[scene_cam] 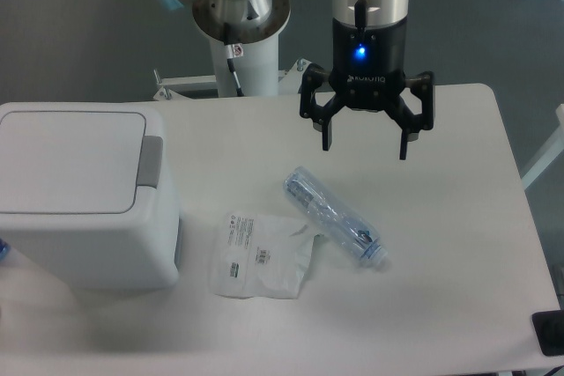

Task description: Open the trash can

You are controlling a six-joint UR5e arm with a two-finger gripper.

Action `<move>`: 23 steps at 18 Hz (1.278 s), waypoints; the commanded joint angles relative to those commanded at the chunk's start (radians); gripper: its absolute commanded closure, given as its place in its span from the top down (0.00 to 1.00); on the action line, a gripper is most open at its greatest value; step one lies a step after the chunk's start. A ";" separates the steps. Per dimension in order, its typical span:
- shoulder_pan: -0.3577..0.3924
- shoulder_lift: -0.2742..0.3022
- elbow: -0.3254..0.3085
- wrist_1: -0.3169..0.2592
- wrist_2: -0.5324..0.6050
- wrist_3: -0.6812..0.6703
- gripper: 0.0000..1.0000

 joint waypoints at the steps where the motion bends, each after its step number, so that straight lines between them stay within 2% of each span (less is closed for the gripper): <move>1: 0.000 0.000 -0.002 0.000 0.000 0.000 1.00; 10: -0.003 -0.006 0.002 0.020 -0.006 -0.018 1.00; 14: -0.041 -0.015 0.000 0.028 -0.020 -0.217 1.00; 18: -0.080 -0.051 0.000 0.142 -0.075 -0.424 1.00; 19: -0.093 -0.057 -0.002 0.156 -0.078 -0.474 1.00; 21: -0.120 -0.063 -0.008 0.160 -0.078 -0.549 1.00; 23: -0.152 -0.058 -0.047 0.161 -0.078 -0.598 1.00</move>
